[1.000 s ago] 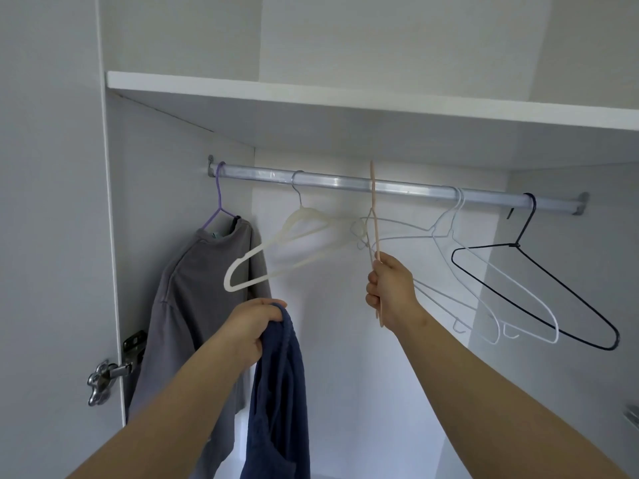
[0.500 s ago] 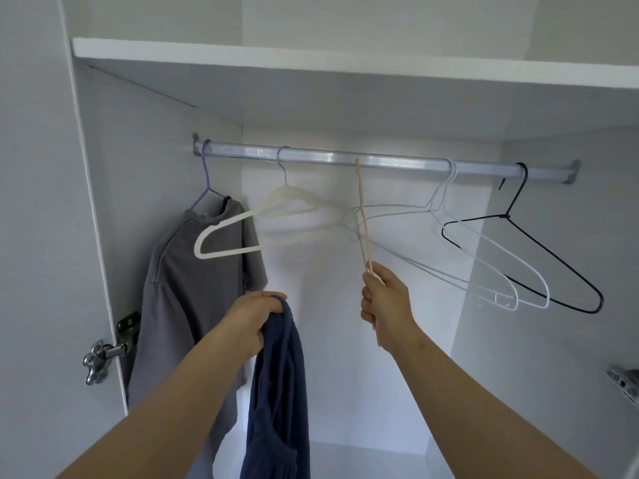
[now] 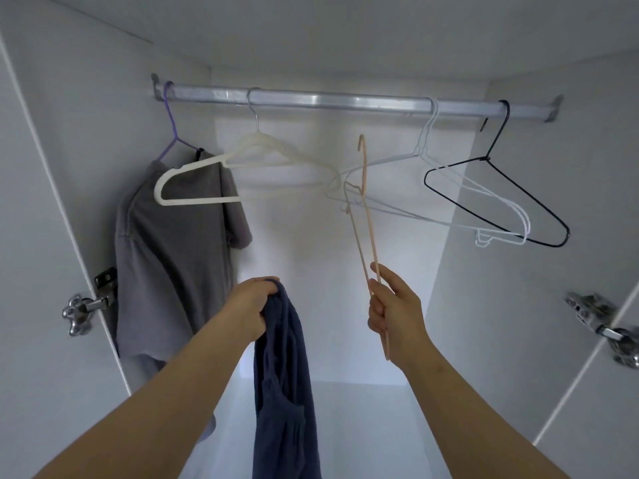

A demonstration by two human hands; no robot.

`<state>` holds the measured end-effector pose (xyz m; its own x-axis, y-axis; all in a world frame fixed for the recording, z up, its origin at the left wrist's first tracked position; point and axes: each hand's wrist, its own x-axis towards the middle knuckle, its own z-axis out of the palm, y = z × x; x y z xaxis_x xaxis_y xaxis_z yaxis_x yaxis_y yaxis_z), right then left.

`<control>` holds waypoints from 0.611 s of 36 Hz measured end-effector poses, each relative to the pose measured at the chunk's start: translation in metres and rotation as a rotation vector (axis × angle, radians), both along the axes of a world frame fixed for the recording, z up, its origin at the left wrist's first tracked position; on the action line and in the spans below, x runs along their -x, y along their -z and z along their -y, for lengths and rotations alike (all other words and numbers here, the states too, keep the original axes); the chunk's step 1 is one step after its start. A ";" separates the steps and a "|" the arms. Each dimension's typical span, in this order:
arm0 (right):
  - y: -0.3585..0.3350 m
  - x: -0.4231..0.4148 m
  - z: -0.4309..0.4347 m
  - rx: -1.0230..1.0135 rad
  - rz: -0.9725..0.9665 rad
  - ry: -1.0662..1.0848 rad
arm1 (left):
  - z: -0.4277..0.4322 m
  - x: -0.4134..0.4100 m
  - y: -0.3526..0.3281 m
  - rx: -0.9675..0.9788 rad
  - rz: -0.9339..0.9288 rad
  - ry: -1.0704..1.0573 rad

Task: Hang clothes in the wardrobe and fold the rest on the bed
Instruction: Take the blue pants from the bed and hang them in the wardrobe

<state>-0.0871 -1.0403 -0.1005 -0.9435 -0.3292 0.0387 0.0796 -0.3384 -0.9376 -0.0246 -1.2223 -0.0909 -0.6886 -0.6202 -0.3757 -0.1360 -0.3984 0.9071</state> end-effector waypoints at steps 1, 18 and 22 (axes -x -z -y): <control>0.002 -0.001 -0.004 0.010 0.005 0.000 | -0.002 0.000 0.001 -0.008 0.007 0.004; 0.005 -0.005 -0.045 -0.084 -0.012 0.126 | -0.031 0.003 0.010 -0.020 0.052 0.113; 0.013 -0.009 -0.049 -0.059 0.001 0.099 | -0.034 0.001 0.007 -0.022 0.059 0.117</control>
